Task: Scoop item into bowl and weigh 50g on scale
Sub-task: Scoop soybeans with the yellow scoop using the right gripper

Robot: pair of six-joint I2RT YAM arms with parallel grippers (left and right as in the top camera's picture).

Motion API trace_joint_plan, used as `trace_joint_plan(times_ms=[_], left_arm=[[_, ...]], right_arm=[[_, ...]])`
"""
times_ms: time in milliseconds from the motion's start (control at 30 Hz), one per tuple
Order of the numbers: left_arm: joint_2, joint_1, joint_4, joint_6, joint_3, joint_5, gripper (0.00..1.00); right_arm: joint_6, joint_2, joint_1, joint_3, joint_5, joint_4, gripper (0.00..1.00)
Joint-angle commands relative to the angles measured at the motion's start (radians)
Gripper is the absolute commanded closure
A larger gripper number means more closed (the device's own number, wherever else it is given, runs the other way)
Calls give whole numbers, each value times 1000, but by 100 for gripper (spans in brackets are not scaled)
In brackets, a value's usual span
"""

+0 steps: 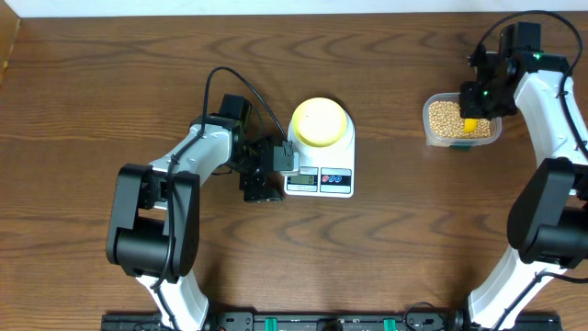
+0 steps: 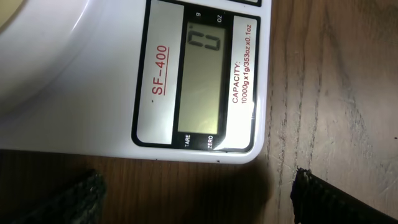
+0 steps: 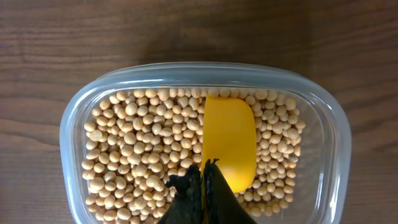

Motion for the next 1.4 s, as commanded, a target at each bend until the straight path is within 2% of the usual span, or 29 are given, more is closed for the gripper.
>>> trace_joint_plan(times_ms=[0, 67, 233, 267, 400, 433, 633, 900, 1167, 1367], left_arm=[[6, -2, 0, 17, -11, 13, 2], [6, -2, 0, 17, -11, 13, 2], [6, -2, 0, 17, -11, 13, 3], [6, -2, 0, 17, -11, 13, 2], [6, -2, 0, 17, -11, 13, 2], [6, -2, 0, 17, -11, 13, 2], [6, -2, 0, 17, -11, 13, 3], [6, -2, 0, 17, -11, 13, 2], [6, -2, 0, 18, -11, 13, 2], [6, -2, 0, 17, -11, 13, 3]], right_arm=[[-13, -6, -19, -16, -18, 15, 93], [-12, -6, -24, -16, -19, 18, 83], [-12, -6, -24, -16, -33, 27, 81], [-11, -6, -24, -16, -34, 30, 82], [-12, -6, -24, -16, -33, 41, 98], [-13, -6, -24, -16, -32, 43, 99], [-16, -6, -34, -16, -47, 50, 99], [-23, -6, -97, -66, -206, 73, 99], [-23, -6, -181, -181, -453, 191, 99], [-23, -6, -191, -253, -499, 256, 99]])
